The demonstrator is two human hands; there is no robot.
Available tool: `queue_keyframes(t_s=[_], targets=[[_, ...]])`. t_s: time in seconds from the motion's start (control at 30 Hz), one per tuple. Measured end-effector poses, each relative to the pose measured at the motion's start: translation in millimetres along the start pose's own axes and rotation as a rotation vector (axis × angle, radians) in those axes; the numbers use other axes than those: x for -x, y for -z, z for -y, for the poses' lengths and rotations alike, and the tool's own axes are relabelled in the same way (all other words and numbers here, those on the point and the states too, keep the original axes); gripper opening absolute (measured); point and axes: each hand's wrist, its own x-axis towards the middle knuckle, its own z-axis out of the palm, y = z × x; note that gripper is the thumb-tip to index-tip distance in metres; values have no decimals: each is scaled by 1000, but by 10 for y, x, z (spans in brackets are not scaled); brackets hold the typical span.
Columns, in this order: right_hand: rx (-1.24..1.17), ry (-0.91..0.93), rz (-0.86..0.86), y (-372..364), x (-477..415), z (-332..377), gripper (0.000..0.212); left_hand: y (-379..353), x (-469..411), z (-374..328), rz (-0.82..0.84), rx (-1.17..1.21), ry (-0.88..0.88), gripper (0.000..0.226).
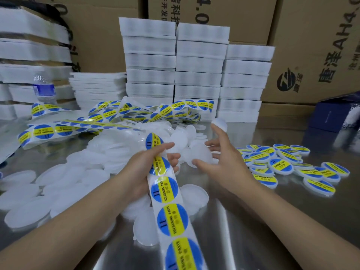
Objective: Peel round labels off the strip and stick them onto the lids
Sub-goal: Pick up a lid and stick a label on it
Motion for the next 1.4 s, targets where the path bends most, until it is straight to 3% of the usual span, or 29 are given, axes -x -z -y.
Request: queue_keyframes(t_s=[0.07,0.2,0.47,0.53,0.6,0.7,0.73,0.83,0.97,1.23,1.4], targets=[[-86,62,-17,-29,29,82,94,-1,15,25,28,-171,22,50],[-93,160,-17,-73,101,204,96,-3,35,52,54,-256,-25,18],[108,281,88,-79,162,278,97,20,28,80,71,-325,-86,48],[119,299,82,-49,176,301,91,25,23,78,49,-314,-88,45],[-15,224,57,-19,179,352,75,28,10,77,24,-309,-88,27],[-447,-5,4,36,129,447,19,22,0,81,-1,-276,-88,10],[-594,-104,18,72,99,464,14,19,-2,79,-6,-273,-86,10],[-910,-398,104,152,32,468,36,14,0,75,5,-270,-78,10],[-992,-660,203,118,22,409,47,19,3,73,30,-288,-74,11],[-972,-725,189,90,25,364,39,17,24,46,58,-315,-40,32],[-907,-738,204,65,36,352,37,4,42,35,70,-316,-44,32]])
